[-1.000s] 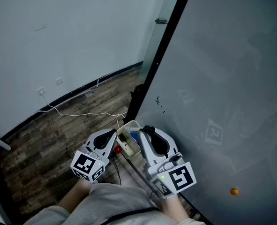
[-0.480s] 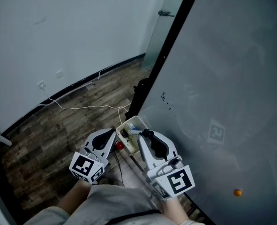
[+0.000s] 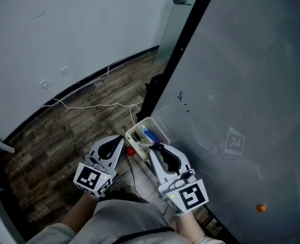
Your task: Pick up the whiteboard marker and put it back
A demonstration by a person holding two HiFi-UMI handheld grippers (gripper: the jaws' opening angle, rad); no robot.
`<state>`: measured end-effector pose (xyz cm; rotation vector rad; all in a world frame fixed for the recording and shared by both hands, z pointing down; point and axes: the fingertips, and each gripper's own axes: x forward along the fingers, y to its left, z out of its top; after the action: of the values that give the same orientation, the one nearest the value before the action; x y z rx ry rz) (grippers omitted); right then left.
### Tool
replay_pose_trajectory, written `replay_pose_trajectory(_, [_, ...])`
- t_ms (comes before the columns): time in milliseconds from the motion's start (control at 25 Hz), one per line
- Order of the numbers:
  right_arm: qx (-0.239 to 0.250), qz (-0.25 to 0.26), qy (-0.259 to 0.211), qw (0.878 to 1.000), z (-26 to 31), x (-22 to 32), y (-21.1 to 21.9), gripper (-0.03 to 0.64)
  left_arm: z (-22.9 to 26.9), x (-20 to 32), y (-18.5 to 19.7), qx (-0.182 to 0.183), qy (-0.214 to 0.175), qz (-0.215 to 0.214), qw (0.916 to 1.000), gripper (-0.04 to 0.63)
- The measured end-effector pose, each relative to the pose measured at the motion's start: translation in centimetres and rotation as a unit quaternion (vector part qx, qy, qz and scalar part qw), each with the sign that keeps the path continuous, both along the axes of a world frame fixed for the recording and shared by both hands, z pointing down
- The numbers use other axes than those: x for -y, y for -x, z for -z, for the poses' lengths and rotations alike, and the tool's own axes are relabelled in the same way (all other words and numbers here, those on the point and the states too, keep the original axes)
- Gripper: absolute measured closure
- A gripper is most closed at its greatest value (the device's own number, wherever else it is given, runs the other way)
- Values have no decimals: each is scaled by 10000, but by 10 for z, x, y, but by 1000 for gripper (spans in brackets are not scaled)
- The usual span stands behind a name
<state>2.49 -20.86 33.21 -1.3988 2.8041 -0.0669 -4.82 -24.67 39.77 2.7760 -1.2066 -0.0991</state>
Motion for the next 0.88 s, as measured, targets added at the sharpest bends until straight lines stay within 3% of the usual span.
replay_pose_trajectory(880, [-394,-104,277,9988,-57,-4,2,541,-46,-7,12,52,500,228,9985,580])
